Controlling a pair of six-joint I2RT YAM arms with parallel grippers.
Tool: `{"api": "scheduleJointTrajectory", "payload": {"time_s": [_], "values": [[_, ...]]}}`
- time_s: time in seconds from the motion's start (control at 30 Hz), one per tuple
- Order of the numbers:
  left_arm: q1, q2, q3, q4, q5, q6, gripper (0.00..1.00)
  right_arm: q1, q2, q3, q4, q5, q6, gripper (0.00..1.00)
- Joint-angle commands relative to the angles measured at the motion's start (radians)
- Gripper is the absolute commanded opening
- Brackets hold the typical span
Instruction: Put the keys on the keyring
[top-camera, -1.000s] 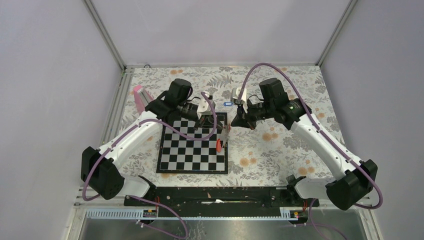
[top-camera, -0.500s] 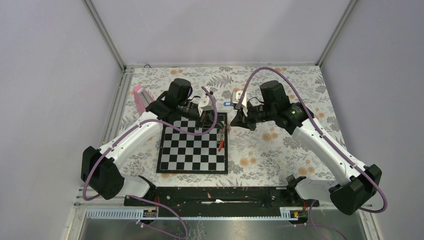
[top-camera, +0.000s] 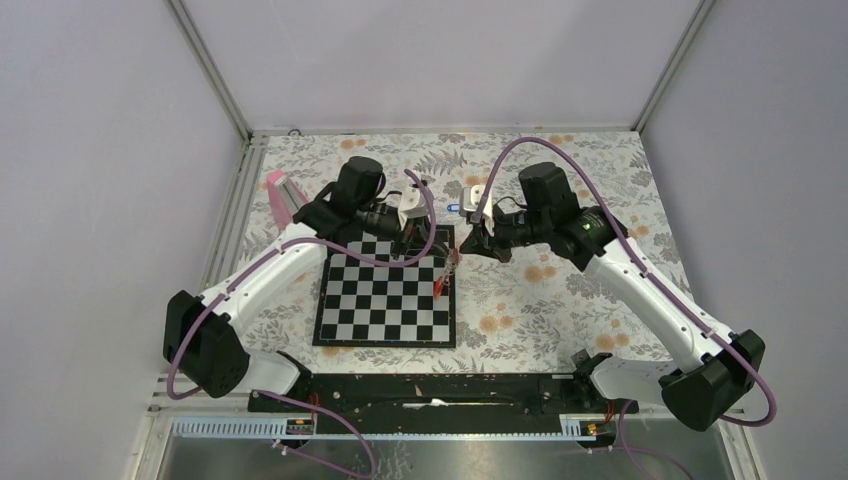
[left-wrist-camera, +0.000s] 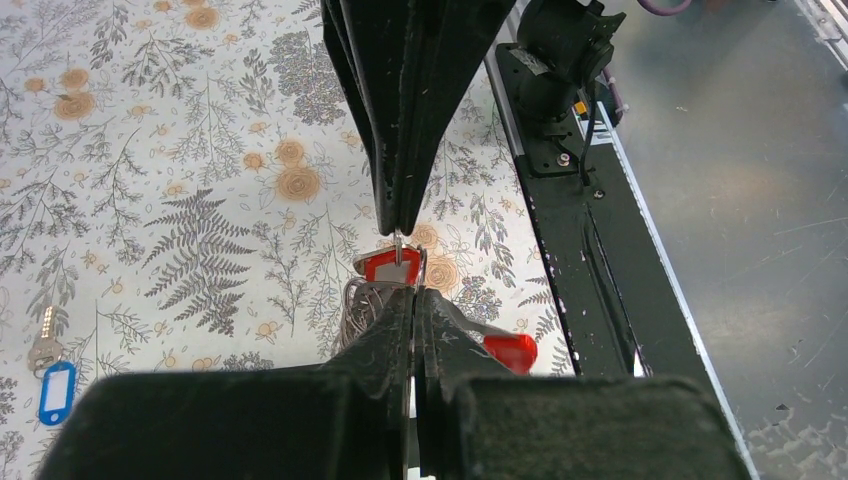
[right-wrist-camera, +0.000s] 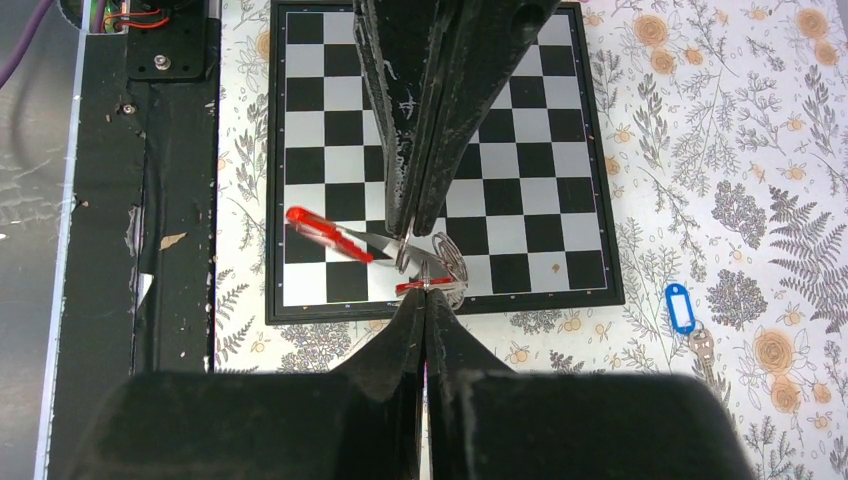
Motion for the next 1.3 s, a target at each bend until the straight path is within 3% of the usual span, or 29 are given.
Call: {"api": "scheduleJointTrajectory", "payload": {"time_s": [0.0,0.53,1.27], "values": [[-0.003,0.004,0.016,0.059,0.006,-0.016,0.00,0.013,-0.031,0.022,-0.002,-0.004,-0.025,0.00],[-0.003,0.027,0.034,0.059,-0.022,-0.067,0.00,0.020,-0.049,0.028,-0.021,0.021,-0.061,0.00],[-0.004,0.050,0.055,0.015,-0.008,-0.084,0.00,0.078,-0.066,0.018,-0.039,0.203,-0.183,0.00]]}}
